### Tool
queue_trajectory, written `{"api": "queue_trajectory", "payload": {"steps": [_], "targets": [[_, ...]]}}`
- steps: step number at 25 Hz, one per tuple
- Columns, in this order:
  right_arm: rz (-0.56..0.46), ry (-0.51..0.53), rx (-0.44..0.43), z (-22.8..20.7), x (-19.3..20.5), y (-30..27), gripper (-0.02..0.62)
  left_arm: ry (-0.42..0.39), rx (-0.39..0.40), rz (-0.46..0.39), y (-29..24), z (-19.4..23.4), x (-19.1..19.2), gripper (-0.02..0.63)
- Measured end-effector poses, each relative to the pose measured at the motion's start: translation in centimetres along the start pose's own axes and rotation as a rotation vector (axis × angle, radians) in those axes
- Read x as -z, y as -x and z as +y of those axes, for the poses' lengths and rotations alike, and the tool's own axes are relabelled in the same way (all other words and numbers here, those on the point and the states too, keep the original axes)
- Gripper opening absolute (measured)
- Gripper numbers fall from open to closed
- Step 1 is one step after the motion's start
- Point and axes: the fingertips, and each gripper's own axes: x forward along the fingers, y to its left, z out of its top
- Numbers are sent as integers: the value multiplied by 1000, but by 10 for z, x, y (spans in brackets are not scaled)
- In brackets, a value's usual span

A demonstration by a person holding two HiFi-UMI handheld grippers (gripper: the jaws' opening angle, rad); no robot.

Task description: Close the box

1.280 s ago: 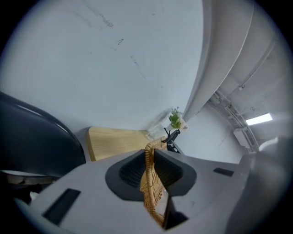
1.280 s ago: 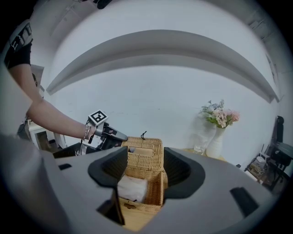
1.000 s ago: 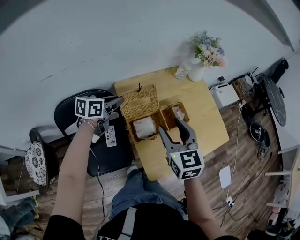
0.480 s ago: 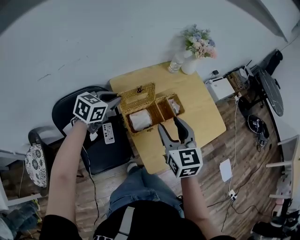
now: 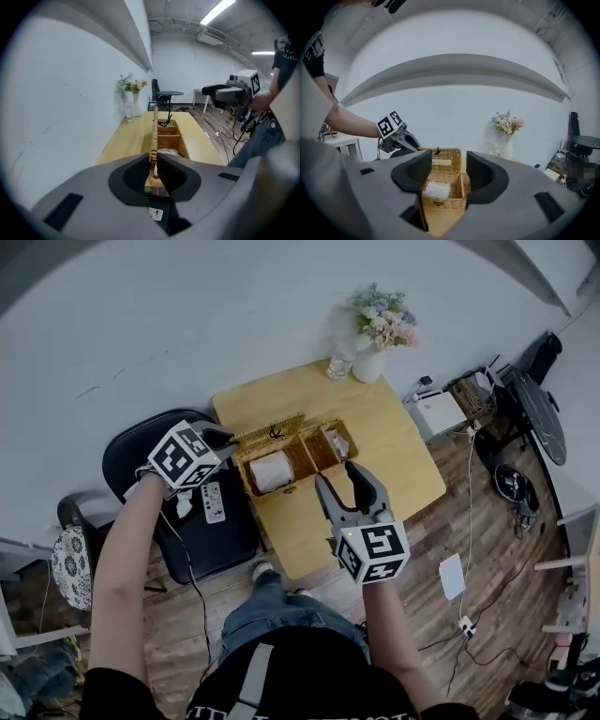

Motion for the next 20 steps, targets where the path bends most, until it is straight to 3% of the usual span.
{"api": "queue_trajectory", "payload": {"steps": [6,12,16,20], "targets": [[-11,5,-11,-14,-8,12,239,-19,63,92,-14,-28,3,58],[-14,-21,-16,-24,-4,17,233,-26,125,131,-29,-57,12,108],[-2,-23,-18,-26,2,17,233,-47,125,157,-38,-67,20,164],[2,-44,-7,-32,5,17,232,-42,125,149,-42,-73,22,176]]}}
